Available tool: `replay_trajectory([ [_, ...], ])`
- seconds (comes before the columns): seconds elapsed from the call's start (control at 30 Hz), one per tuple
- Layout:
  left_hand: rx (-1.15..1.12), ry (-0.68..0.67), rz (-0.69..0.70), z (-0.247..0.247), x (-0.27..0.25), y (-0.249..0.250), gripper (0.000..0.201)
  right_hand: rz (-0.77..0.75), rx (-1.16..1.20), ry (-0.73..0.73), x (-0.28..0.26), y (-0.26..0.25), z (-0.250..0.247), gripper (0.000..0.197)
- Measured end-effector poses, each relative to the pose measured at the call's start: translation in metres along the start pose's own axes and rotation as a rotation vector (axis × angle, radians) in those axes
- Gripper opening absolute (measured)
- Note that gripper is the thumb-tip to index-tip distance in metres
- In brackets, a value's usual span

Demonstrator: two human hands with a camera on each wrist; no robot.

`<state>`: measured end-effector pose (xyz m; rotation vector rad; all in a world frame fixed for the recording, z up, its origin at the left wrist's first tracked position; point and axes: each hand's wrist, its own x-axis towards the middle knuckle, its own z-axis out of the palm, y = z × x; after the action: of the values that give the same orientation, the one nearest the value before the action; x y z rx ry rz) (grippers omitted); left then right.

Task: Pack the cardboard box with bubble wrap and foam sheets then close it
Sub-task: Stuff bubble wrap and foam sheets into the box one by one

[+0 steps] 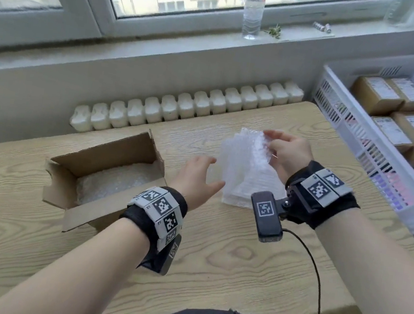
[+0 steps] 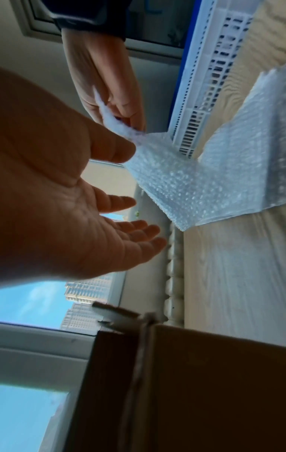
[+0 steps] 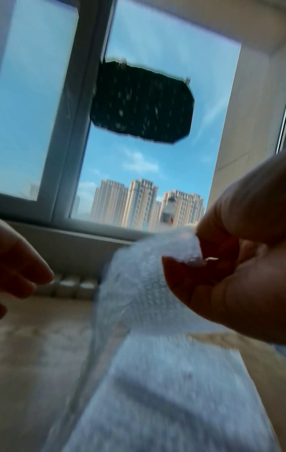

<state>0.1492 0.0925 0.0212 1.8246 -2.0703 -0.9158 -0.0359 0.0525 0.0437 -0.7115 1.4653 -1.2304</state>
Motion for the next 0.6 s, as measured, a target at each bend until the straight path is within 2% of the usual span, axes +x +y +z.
replay_trajectory([
  [0.13,-0.073,0.136,0.005,-0.035,-0.014,-0.008,0.096,-0.151,0.146,-0.064,-0.029,-0.048,0.03,0.042],
  [0.27,-0.116,0.243,-0.011,-0.068,-0.027,-0.019,0.105,-0.247,0.178,-0.251,-0.053,-0.084,0.056,0.055],
  [0.37,-0.179,0.326,-0.074,-0.088,-0.034,-0.032,0.108,-0.246,0.264,-0.398,-0.071,-0.106,0.08,0.055],
  [0.43,-0.333,0.404,-0.116,-0.101,-0.036,-0.043,0.114,-0.287,0.24,-0.41,-0.079,-0.115,0.097,0.049],
  [0.5,-0.524,0.501,-0.133,-0.115,-0.039,-0.052,0.115,-0.339,0.176,-0.369,-0.085,-0.121,0.11,0.035],
  [0.6,-0.618,0.604,-0.151,-0.139,-0.046,-0.064,0.096,-0.305,0.211,-0.328,-0.092,-0.128,0.121,0.012],
])
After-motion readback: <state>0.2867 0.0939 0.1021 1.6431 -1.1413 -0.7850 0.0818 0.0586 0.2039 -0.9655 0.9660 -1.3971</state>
